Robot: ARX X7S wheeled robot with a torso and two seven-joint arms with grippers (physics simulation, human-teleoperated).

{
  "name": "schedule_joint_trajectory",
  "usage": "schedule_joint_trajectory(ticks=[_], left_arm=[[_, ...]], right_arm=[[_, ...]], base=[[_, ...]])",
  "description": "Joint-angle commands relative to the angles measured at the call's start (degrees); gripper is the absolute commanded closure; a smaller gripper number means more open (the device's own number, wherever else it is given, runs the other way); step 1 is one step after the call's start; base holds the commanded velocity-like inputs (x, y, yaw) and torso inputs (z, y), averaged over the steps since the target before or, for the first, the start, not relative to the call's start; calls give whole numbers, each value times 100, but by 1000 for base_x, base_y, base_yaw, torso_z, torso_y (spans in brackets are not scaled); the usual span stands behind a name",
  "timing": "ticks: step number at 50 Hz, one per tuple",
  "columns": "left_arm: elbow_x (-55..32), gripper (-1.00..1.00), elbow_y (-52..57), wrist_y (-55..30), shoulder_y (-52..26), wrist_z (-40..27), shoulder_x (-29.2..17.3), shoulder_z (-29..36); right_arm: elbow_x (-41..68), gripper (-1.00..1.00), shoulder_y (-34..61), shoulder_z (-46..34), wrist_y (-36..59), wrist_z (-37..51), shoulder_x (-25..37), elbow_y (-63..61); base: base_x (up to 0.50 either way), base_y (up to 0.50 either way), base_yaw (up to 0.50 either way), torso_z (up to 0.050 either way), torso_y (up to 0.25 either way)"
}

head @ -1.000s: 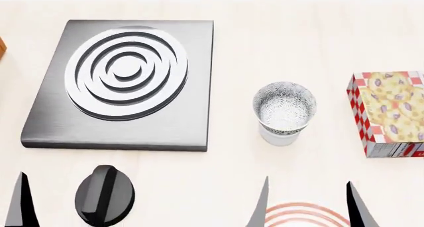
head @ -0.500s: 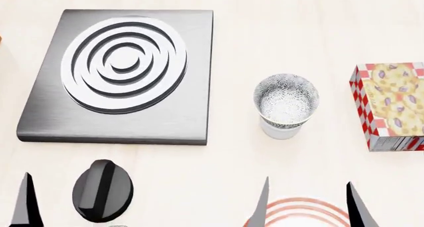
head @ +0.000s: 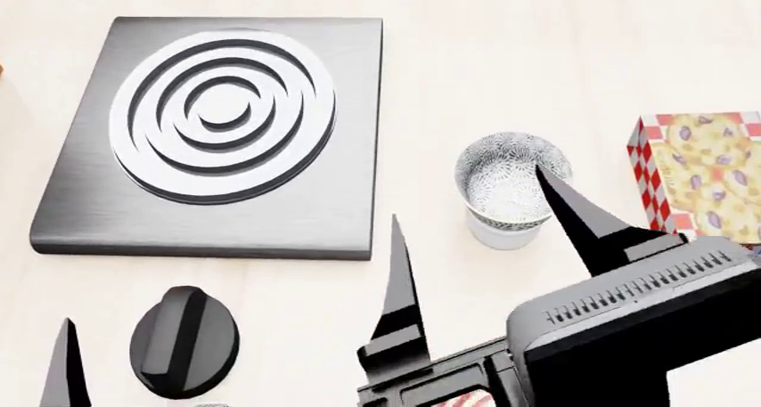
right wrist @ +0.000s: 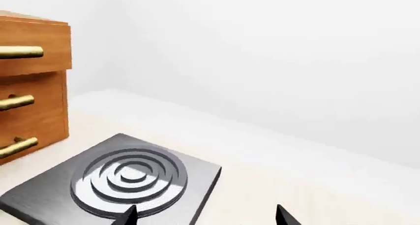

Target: Pick the akita bowl on the ramekin and place it on the plate.

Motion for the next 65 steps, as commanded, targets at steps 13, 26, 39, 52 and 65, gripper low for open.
schedule_joint_trajectory(ticks=[13,26,39,52,65], left_arm=[[76,-100,-119,101,8,-56,-112,239],[-54,-100,-230,147,-43,-78,-133,177],[-161,-100,-259,143,-66,-132,-158,134],[-172,-100,-280,174,-67,-179,-190,188],[-297,-100,-346,229,-77,-189,-218,148]], right_arm=[[-492,-100,4865,-4428,1927,-2543,1697,1993],[-957,-100,5697,-5553,1520,-3557,1616,3162],[-1484,-100,6189,-6267,993,-4044,1302,4271],[-1710,-100,6202,-6469,126,-4209,1030,5305],[-1799,-100,6265,-6825,-75,-4580,635,6041]], base=[[0,0,0,0,0],[0,0,0,0,0],[0,0,0,0,0],[0,0,0,0,0],[0,0,0,0,0]])
